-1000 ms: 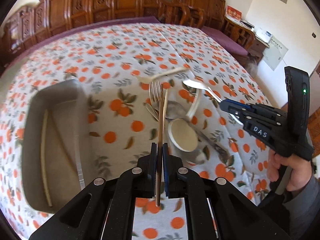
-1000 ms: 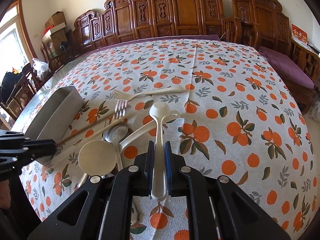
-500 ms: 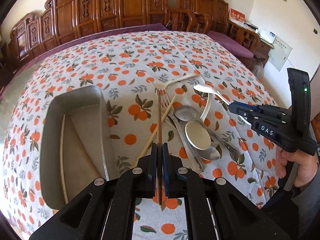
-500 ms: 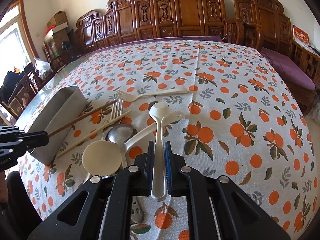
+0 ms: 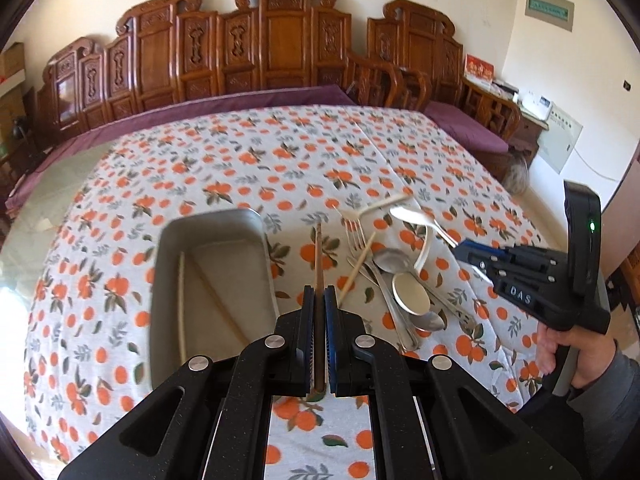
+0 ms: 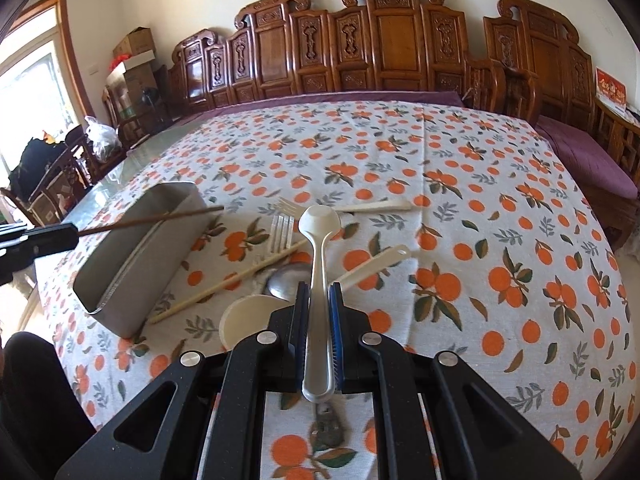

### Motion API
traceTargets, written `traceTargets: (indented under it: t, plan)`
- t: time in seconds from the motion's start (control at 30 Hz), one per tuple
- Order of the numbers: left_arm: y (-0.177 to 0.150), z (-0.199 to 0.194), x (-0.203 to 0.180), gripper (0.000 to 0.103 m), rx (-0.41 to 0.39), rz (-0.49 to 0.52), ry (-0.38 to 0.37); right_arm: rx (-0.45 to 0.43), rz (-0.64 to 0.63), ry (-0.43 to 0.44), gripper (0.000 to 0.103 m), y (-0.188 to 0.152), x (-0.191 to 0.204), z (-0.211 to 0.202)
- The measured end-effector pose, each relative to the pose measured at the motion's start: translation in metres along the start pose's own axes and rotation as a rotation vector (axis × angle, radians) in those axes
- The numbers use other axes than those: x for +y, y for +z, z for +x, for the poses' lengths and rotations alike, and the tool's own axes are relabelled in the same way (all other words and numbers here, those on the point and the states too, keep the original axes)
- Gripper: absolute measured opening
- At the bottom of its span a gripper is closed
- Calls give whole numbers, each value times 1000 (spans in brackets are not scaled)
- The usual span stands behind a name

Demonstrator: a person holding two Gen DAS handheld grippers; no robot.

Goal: Organize utensils
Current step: 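Carry the chopstick into the tray and open the left gripper while the right holds the spoon, then lower the white plastic spoon into the tray and open the right gripper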

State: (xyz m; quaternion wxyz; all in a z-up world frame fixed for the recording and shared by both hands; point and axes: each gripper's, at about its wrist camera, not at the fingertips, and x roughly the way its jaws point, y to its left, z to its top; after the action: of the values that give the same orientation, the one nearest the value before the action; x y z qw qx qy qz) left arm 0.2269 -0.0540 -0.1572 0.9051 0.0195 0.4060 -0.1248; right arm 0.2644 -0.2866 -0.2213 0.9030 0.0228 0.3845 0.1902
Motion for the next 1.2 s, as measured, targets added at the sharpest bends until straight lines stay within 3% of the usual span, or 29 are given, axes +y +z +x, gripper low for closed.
traceTargets:
  t: [0.47,0.87,1.03,1.2]
  plan:
    - [-10,3,60,4,-40,-60,109,-20,-61,36,12,4,47,-12]
    - [-31,35,83,4,35,-107,115,3,-74,59,12,14,80,-15]
    - [-33,44,85,4,78,-123,79,18,-85,54,12,17,95,-15]
    - [-30,42,88,8,70,-140,56,27,-102,52,12,24,109,-14]
